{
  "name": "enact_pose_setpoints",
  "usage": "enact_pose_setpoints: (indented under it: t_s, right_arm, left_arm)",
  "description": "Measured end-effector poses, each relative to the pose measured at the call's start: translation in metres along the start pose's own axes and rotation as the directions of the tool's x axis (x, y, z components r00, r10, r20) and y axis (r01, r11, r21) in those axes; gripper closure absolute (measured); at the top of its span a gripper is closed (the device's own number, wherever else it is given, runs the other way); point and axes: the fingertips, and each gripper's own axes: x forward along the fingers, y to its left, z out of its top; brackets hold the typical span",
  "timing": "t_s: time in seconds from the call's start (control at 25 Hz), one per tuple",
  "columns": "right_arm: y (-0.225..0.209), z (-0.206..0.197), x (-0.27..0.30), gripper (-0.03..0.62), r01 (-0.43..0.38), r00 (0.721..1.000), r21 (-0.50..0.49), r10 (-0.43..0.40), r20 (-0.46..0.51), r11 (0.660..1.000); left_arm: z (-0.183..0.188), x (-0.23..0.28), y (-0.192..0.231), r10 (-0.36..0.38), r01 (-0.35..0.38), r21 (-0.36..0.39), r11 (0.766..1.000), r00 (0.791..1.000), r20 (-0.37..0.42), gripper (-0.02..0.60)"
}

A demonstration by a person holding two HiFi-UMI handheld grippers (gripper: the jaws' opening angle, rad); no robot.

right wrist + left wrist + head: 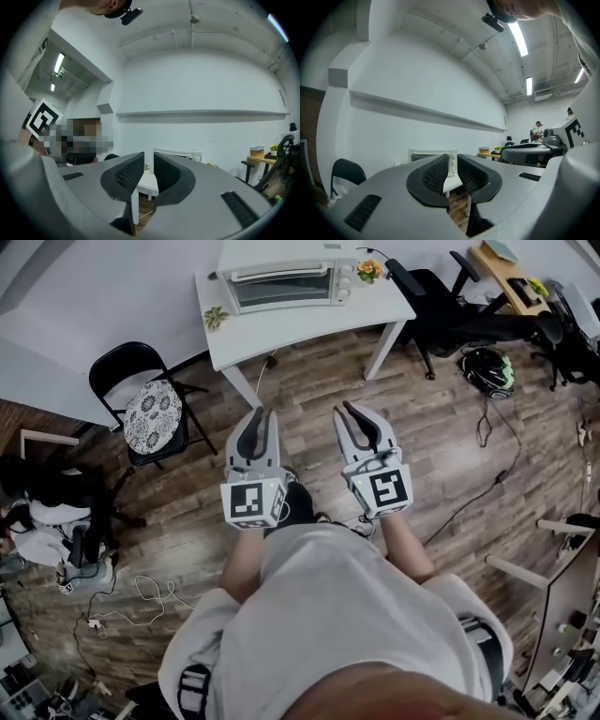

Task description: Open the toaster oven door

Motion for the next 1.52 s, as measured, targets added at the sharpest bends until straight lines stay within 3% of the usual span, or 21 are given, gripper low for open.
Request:
enact_pose_setpoints:
  t_s: [0.12, 0.8, 1.12, 1.52]
  right_arm:
    - [-0.005, 0.001, 0.017, 0.531, -0.012, 0.999, -0.006, 0.012, 0.032, 1.000]
    - [-0.017, -0.003, 0.105, 0.522, -0.017, 1.000, 0.010, 0.017, -0.001, 1.000]
    - [-0.026, -0.014, 0.140, 0.519, 0.021, 0.998, 0.035, -0.019, -0.062, 0.999]
    - [-0.018, -0.015, 0.171, 0.516, 0.048, 0.997, 0.045, -0.045, -0.066, 0.998]
  left_arm:
    - [0.004, 0.019, 0.009, -0.009, 0.009, 0.010, 1.000, 1.000, 0.007, 0.526]
    - [-0.003, 0.082, 0.071, -0.030, 0.029, -0.031, 0.999, 0.999, -0.026, 0.526]
    - [-0.008, 0.113, 0.098, -0.058, 0.056, -0.040, 0.998, 0.998, -0.035, 0.526]
    - [-0.009, 0.125, 0.132, -0.087, 0.085, -0.039, 0.996, 0.995, -0.040, 0.526]
